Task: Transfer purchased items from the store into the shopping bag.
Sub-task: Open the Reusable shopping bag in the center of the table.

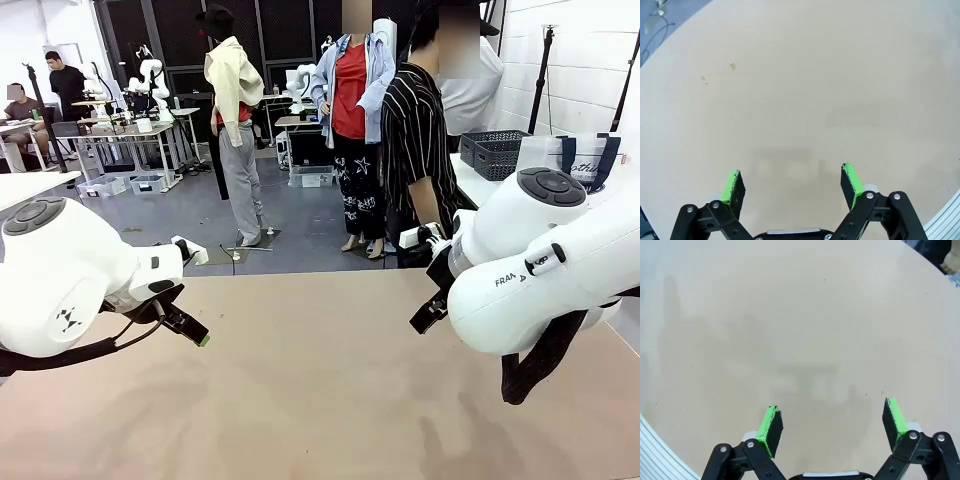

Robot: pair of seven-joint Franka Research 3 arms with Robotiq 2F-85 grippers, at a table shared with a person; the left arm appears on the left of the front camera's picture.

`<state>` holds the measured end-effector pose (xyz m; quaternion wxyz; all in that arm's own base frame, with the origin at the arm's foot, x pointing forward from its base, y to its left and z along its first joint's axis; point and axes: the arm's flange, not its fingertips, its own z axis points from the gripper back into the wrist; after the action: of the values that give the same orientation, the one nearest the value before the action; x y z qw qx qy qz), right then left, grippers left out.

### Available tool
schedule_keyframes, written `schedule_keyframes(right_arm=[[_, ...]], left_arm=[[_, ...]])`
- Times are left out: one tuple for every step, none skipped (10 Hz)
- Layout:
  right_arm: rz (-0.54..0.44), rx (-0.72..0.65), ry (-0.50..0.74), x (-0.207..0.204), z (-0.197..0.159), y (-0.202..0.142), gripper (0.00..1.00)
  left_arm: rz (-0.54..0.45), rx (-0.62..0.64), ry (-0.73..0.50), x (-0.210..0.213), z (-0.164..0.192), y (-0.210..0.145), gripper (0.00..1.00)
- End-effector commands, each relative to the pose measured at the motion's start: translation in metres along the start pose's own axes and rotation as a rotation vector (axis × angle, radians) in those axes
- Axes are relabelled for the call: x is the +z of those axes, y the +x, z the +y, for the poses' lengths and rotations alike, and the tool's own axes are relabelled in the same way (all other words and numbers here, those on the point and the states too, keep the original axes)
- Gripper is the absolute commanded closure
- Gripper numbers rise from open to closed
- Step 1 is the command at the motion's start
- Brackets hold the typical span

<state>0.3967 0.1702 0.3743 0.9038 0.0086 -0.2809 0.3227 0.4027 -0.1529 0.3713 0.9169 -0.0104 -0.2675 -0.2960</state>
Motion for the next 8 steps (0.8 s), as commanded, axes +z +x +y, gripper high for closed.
schedule_keyframes(right_arm=[[0.0, -0.001, 0.0, 0.0, 0.0, 0.0, 0.0], [0.0, -0.001, 0.0, 0.0, 0.0, 0.0, 0.0], [0.0, 0.0, 0.0, 0.0, 0.0, 0.0, 0.0], [-0.043, 0.019, -0.131, 0.029, 0.0, -0.031, 0.0], [-0.133, -0.041, -0.251, 0.061, -0.025, -0.036, 0.0], [-0.146, -0.163, -0.376, 0.076, -0.054, -0.038, 0.0], [-0.171, -0.256, -0.409, 0.087, -0.088, -0.048, 0.0], [-0.182, -0.351, -0.466, 0.102, -0.12, -0.067, 0.0]], left_arm=[[0.0, 0.003, 0.0, 0.0, 0.001, 0.0, 0.0], [0.0, 0.003, 0.0, 0.0, 0.001, 0.0, 0.0], [0.0, 0.0, 0.0, 0.0, 0.0, 0.0, 0.0], [-0.052, 0.061, 0.142, 0.013, -0.022, 0.019, 0.0], [-0.197, 0.111, 0.28, 0.058, -0.001, 0.008, 0.0], [-0.262, 0.17, 0.391, 0.096, 0.017, -0.012, 0.0], [-0.289, 0.234, 0.485, 0.123, 0.042, -0.031, 0.0], [-0.305, 0.322, 0.52, 0.142, 0.061, -0.057, 0.0]])
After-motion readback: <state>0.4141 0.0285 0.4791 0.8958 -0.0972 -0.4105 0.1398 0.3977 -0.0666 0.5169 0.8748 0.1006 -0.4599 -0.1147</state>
